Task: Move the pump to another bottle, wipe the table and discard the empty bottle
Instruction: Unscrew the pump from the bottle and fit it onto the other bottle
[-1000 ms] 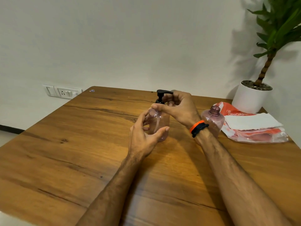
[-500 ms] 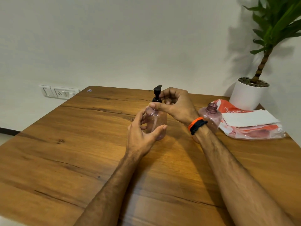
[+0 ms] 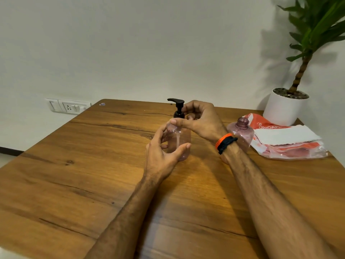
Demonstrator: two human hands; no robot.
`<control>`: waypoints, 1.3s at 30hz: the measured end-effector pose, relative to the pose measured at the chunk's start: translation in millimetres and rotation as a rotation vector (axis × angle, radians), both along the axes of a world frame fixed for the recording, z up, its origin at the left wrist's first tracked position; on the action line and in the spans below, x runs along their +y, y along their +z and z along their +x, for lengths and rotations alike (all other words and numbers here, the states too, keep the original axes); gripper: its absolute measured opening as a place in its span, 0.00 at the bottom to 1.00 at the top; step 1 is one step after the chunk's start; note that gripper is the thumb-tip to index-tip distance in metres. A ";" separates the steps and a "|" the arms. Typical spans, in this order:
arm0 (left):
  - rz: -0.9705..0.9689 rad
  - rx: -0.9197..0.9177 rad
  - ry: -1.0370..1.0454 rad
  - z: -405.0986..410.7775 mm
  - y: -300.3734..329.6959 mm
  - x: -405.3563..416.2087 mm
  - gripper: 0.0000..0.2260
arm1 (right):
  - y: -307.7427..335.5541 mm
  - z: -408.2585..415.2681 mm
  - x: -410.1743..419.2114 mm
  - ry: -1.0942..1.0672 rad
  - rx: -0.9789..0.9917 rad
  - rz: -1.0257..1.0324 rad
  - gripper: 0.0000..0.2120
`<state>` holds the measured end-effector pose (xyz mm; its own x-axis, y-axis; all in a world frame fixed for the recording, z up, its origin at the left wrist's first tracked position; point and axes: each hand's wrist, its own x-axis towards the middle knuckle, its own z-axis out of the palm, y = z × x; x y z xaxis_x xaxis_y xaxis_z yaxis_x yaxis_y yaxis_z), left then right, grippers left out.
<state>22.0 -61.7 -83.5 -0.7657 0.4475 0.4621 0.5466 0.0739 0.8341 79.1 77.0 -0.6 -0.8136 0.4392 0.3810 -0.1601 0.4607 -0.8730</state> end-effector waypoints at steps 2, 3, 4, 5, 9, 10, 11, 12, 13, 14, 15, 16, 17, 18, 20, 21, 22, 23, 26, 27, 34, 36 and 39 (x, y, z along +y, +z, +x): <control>0.010 0.010 -0.004 0.3 0.6 -0.6 0.34 | 0.5 0.3 0.1 -0.001 0.004 0.009 0.15; 0.015 0.016 -0.003 0.3 1.3 -0.9 0.34 | 0.9 0.7 0.5 0.014 0.002 0.003 0.15; 0.020 0.019 -0.002 0.3 2.0 -1.0 0.34 | 1.3 1.4 1.2 0.044 -0.001 -0.008 0.15; 0.025 0.017 -0.004 0.4 2.3 -1.1 0.34 | 1.4 2.3 1.9 0.081 -0.003 -0.017 0.16; 0.030 0.008 -0.019 -0.4 1.5 -1.8 0.35 | 2.0 3.3 2.1 0.115 -0.002 -0.013 0.19; 0.028 0.011 -0.024 -0.6 1.4 -1.6 0.35 | 1.9 2.4 0.8 0.085 -0.004 -0.011 0.20; 0.026 0.015 -0.025 -0.3 1.5 -1.1 0.35 | 1.5 1.5 -0.2 0.048 -0.007 -0.007 0.21; 0.025 0.022 -0.024 -0.2 1.8 -0.6 0.35 | 1.0 0.7 -1.0 0.014 -0.009 -0.002 0.22; 0.026 0.029 -0.023 0.2 2.1 -0.6 0.34 | 0.5 -0.1 -1.4 -0.010 -0.008 0.005 0.22; 0.027 0.033 -0.023 0.6 2.6 -0.4 0.34 | 0.0 -0.5 -1.6 -0.023 -0.005 0.011 0.21; 0.028 0.033 -0.024 1.0 2.8 -0.8 0.34 | -0.3 -0.4 -1.6 -0.026 -0.001 0.014 0.20; 0.029 0.031 -0.025 1.0 3.1 -1.1 0.35 | -0.1 -0.2 -1.0 -0.023 0.004 0.011 0.19; 0.027 0.029 -0.026 1.1 3.2 -1.3 0.34 | 0.3 0.3 -0.1 -0.014 0.006 0.006 0.19; 0.024 0.028 -0.025 1.1 3.3 -1.5 0.34 | 0.9 0.8 1.2 0.003 0.005 0.001 0.18; 0.021 0.027 -0.019 1.2 3.8 -1.7 0.34 | 2.0 2.1 3.2 0.052 -0.007 -0.003 0.18; 0.018 0.026 -0.014 1.2 3.9 -1.4 0.35 | 2.4 2.4 3.4 0.070 -0.014 0.001 0.18; 0.014 0.024 -0.010 0.9 3.8 -1.2 0.35 | 2.7 2.5 3.0 0.077 -0.017 0.009 0.18; 0.008 0.022 -0.009 0.7 3.6 -0.8 0.36 | 2.8 2.0 1.9 0.071 -0.017 0.018 0.18; 0.001 0.013 -0.018 0.6 3.3 -0.5 0.35 | 2.6 0.6 -1.5 0.007 -0.018 0.034 0.22; 0.006 0.009 -0.018 1.0 3.4 -0.7 0.35 | 2.4 0.4 -1.9 -0.009 -0.016 0.038 0.22; 0.007 0.017 -0.012 2.1 4.7 -1.3 0.35 | 1.9 1.4 4.5 0.086 -0.034 -0.021 0.18; 0.002 0.011 -0.009 1.4 4.0 -1.2 0.35 | 1.7 1.6 5.1 0.099 -0.049 -0.020 0.20; -0.015 0.002 -0.004 0.0 1.9 -1.0 0.35 | 2.6 0.8 1.3 0.053 -0.057 0.001 0.23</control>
